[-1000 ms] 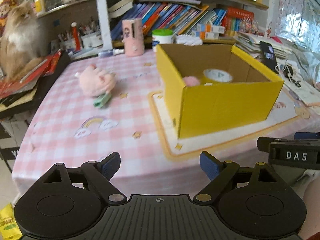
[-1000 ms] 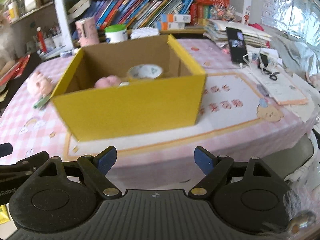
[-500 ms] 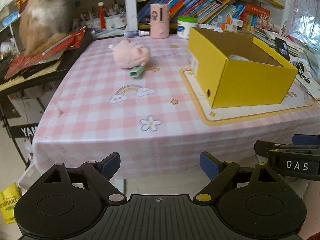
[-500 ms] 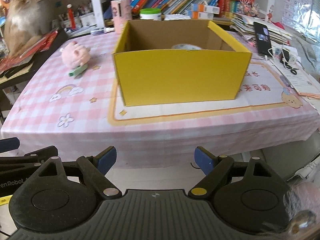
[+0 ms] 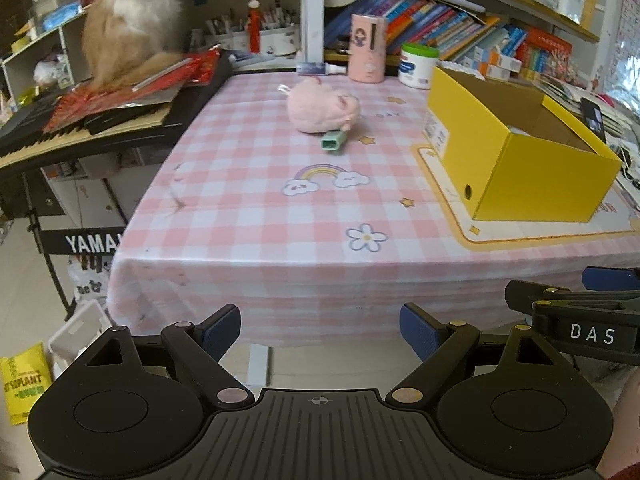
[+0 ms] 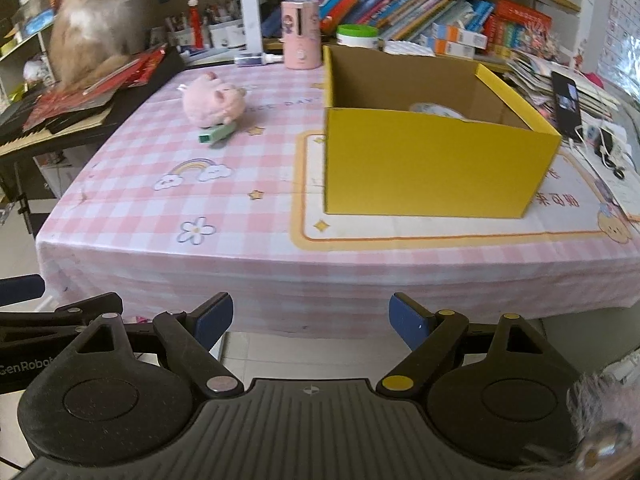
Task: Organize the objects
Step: 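Withdraw both open tools from the box back toward the table, then reach the left tool to the green item while the right tool reaches the pink plush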
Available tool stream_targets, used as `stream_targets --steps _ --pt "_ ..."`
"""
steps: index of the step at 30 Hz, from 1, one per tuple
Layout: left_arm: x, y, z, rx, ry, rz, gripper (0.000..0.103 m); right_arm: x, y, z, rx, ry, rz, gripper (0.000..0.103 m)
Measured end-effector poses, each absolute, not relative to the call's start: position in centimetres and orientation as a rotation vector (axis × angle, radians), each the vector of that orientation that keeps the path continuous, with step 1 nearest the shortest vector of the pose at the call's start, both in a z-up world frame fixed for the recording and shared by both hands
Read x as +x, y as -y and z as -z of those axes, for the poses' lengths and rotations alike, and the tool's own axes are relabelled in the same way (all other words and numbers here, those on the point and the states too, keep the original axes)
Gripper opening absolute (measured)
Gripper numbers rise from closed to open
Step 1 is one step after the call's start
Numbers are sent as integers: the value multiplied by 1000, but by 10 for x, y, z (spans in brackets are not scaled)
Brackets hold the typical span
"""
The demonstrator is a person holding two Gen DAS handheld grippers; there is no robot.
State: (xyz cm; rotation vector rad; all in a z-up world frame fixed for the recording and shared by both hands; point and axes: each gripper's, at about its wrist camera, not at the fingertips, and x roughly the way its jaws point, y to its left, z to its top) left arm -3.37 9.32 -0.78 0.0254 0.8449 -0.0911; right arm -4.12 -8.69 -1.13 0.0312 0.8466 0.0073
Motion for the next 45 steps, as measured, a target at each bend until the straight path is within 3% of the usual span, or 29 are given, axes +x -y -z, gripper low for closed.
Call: stream_targets --steps 16,25,31,45 --pt "-26 -120 3 -5 -815 53 89 -28 48 2 -28 -801 -78 84" --pt "-5 -116 15 -33 -857 61 89 -5 48 11 -23 -815 -129 72" --pt "28 -107 10 -39 -811 60 89 27 55 8 9 -784 -152 64" --pt "114 -90 15 -91 -800 26 88 135 76 -16 39 -703 -224 64"
